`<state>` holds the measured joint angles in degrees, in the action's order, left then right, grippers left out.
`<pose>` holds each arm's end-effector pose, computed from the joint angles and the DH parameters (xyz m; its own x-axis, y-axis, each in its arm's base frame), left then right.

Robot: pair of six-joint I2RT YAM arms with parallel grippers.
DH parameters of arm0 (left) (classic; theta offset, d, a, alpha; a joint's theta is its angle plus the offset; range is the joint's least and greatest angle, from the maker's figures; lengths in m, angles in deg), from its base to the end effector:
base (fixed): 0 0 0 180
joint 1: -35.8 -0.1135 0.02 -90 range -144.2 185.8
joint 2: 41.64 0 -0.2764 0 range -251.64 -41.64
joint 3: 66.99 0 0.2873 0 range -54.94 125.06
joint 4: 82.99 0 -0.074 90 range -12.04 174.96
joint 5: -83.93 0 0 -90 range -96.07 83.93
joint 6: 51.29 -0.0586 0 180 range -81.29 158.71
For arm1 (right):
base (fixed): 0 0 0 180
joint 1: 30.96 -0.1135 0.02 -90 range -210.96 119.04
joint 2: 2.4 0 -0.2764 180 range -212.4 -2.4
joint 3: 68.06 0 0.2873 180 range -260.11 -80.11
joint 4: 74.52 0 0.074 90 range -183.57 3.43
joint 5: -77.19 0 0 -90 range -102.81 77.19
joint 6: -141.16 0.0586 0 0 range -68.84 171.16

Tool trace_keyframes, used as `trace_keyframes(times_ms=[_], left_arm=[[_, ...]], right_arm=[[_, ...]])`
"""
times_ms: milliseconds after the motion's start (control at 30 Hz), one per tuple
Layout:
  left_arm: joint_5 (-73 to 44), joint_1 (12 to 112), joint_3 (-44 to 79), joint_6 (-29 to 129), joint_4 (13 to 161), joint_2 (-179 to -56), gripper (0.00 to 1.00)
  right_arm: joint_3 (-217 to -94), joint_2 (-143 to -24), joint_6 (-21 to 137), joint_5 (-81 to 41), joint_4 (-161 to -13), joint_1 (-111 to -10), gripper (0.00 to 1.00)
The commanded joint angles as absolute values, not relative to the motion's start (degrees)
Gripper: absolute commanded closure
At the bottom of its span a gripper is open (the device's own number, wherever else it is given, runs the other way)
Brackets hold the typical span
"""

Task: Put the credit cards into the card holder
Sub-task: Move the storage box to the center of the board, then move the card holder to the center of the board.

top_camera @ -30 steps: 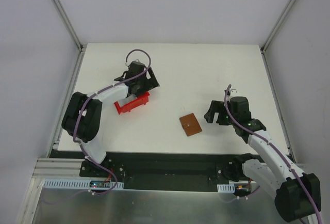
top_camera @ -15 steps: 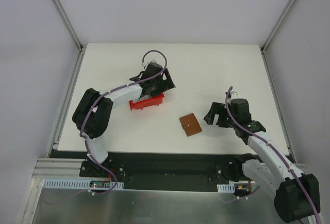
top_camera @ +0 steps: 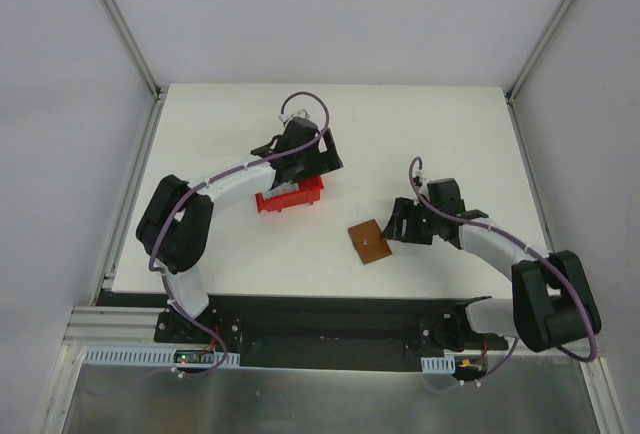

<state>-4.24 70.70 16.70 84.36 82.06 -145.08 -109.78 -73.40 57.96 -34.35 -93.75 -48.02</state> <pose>0.3813 -0.2637 0.2098 -0.7199 -0.3692 -0.5877 0.0508 0.8164 -0.5752 0.2477 0.0985 0.1381 -0.7709 -0.1214 -0.6253 -0.4171 0.8381 0.3515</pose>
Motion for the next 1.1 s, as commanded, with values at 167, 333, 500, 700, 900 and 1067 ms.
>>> trace_keyframes(times_ms=[167,333,500,700,900,1067], left_arm=[[-1.9,70.9,15.8,73.0,79.3,-132.2,0.01],[-1.6,70.9,9.4,71.3,79.1,-124.1,0.01],[-1.9,70.9,2.1,70.8,79.0,-114.4,0.01],[-4.4,70.9,-5.5,70.2,77.8,-105.6,0.01],[-8.6,71.0,-10.5,71.1,75.5,-98.1,0.01],[-12.2,72.9,-16.1,75.7,75.4,-95.3,0.03]], right_arm=[[-119.7,-85.2,52.4,-35.9,-94.4,-54.2,0.44],[-119.4,-87.9,51.6,-29.4,-96.2,-57.1,0.47],[-119.0,-90.9,51.7,-31.6,-94.7,-57.8,0.75],[-118.0,-91.5,54.7,-34.9,-90.4,-58.6,1.0],[-114.4,-85.3,60.9,-37.0,-82.5,-60.3,0.99],[-108.3,-78.1,73.6,-28.9,-78.7,-63.2,0.99]])
